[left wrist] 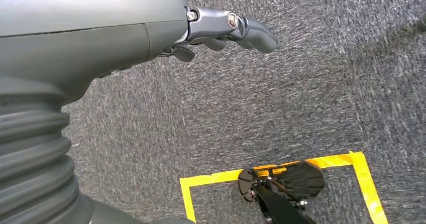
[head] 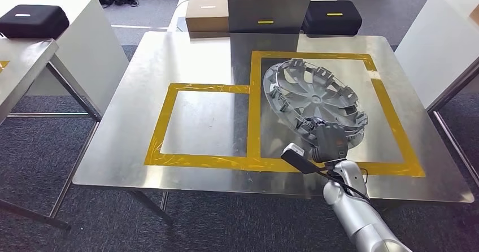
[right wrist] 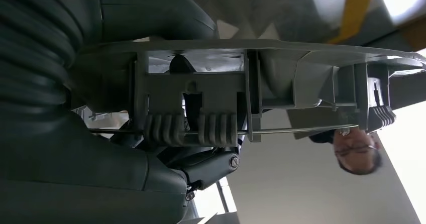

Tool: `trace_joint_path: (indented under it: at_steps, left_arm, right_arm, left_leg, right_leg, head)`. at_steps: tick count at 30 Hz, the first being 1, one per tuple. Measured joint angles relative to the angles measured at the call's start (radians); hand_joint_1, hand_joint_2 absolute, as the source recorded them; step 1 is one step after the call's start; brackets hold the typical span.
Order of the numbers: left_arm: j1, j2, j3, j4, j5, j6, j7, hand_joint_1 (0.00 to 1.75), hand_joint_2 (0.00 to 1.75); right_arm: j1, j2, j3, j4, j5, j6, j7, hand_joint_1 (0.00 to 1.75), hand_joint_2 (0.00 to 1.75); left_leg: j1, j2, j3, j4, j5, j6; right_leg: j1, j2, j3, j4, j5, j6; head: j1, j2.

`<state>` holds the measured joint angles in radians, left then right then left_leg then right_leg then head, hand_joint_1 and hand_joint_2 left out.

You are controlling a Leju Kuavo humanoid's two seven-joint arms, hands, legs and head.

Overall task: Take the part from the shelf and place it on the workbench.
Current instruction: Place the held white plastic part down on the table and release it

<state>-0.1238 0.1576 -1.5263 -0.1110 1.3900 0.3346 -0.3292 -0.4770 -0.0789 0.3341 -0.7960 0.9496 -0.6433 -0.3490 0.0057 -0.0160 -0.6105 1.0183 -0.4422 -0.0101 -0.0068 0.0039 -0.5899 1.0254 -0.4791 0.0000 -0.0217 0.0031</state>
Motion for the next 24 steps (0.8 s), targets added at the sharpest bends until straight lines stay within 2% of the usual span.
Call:
trace_joint_path:
  at_steps: [4, 10, 24]
  left_arm:
    - [-0.006, -0.004, 0.0, 0.0, -0.038, 0.0, -0.003, 0.0, 1.75]
    - [-0.03, -0.012, 0.0, -0.001, -0.08, 0.003, 0.008, 0.0, 1.75]
    - [-0.055, -0.028, 0.0, -0.001, -0.127, 0.008, 0.03, 0.0, 1.75]
  right_arm:
    - [-0.089, -0.008, -0.049, 0.165, 0.052, -0.035, 0.069, 1.75, 1.75]
    - [-0.177, -0.022, -0.073, 0.318, 0.1, -0.045, 0.109, 1.75, 1.75]
    - [-0.252, -0.025, -0.085, 0.415, 0.164, -0.019, 0.125, 1.75, 1.75]
  left_leg:
    - [0.0, 0.0, 0.0, 0.0, 0.001, 0.001]
    - [0.0, 0.0, 0.0, 0.001, 0.001, 0.001]
    - [0.0, 0.0, 0.0, 0.002, 0.001, 0.002]
  right_leg:
    - [0.0, 0.0, 0.0, 0.0, 0.001, 0.001]
    - [0.0, 0.0, 0.001, 0.0, 0.002, 0.002]
    - [0.0, 0.0, 0.002, 0.0, 0.002, 0.003]
  head:
    - [0.0, 0.0]
    - [0.0, 0.0]
    - [0.0, 0.0]
